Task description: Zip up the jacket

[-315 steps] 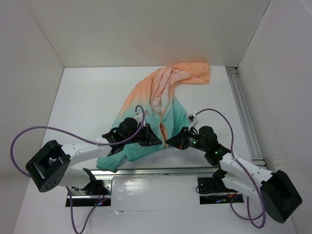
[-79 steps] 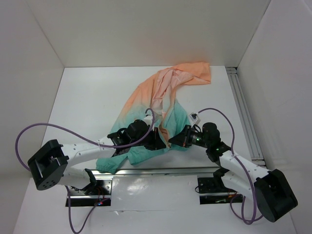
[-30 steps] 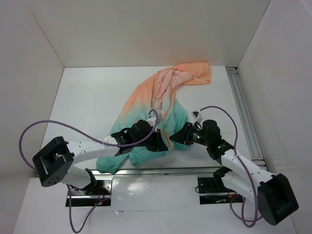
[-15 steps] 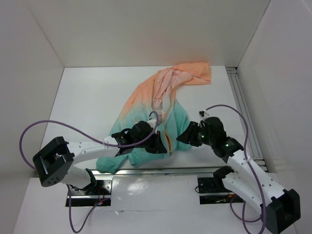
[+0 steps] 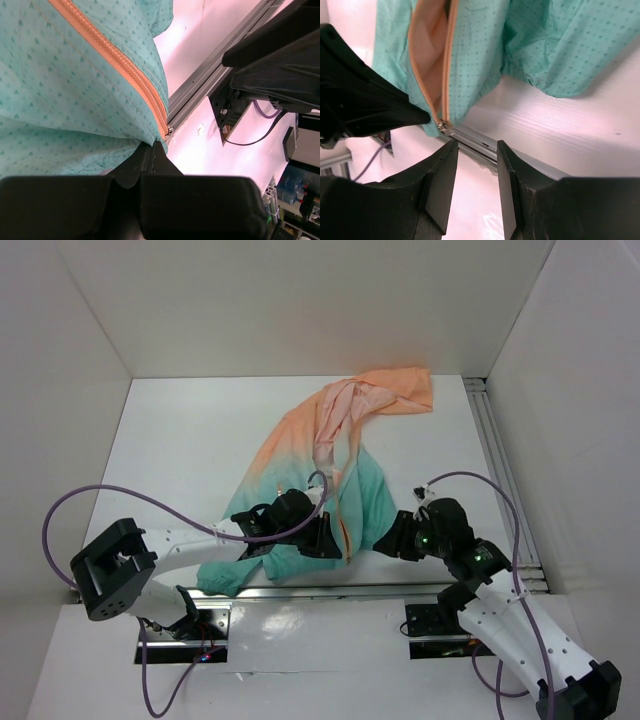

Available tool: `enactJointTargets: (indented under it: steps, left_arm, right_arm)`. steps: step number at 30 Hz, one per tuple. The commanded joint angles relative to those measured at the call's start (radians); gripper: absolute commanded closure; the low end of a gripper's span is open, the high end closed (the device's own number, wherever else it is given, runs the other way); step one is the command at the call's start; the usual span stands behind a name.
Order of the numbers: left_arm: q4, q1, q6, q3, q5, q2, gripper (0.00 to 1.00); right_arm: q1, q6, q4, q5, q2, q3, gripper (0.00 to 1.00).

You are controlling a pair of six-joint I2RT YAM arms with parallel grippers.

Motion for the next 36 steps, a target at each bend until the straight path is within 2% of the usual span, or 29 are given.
enactJointTargets:
  steps: [1, 6, 9, 12, 18, 26, 29, 32, 33, 36]
  left_arm:
    - [0.004, -0.006, 0.017, 0.000, 0.029, -0.021, 1.00]
    - [-0.018, -0.006, 0.018, -0.009, -0.035, -0.042, 1.00]
    - [-0.027, -0.006, 0.017, -0.009, -0.047, -0.042, 1.00]
    - [-0.038, 0.003, 0.031, 0.000, -0.048, -0.019, 1.00]
    - [-0.028, 0.049, 0.054, -0.032, 0.001, -0.030, 1.00]
    - [-0.028, 0.106, 0.087, -0.055, 0.037, -0.048, 1.00]
    - [-0.028, 0.117, 0.096, -0.046, 0.052, -0.038, 1.00]
    - [-0.028, 0.117, 0.106, -0.046, 0.061, -0.038, 1.00]
    - [-0.028, 0.117, 0.106, -0.046, 0.061, -0.048, 1.00]
    - [-0.028, 0.137, 0.116, -0.046, 0.072, -0.068, 1.00]
  right_arm:
    - [-0.007, -0.064, -0.009, -0.026, 0.016, 0.012, 0.56]
    - [0.002, 0.058, 0.135, -0.121, 0.027, -0.079, 0.54]
    - [0.047, 0.059, 0.154, -0.060, 0.002, -0.091, 0.54]
    - [0.114, 0.028, 0.154, 0.003, 0.061, -0.053, 0.53]
    - [0.295, -0.049, 0.196, 0.209, 0.171, 0.025, 0.50]
    - [0.554, -0.145, 0.279, 0.463, 0.195, 0.056, 0.50]
    - [0.651, -0.211, 0.315, 0.541, 0.220, 0.056, 0.60]
    - [0.775, -0.265, 0.362, 0.630, 0.244, 0.056, 0.62]
    - [0.865, -0.291, 0.373, 0.742, 0.244, 0.056, 0.62]
    - [1.013, -0.359, 0.407, 0.943, 0.266, 0.065, 0.61]
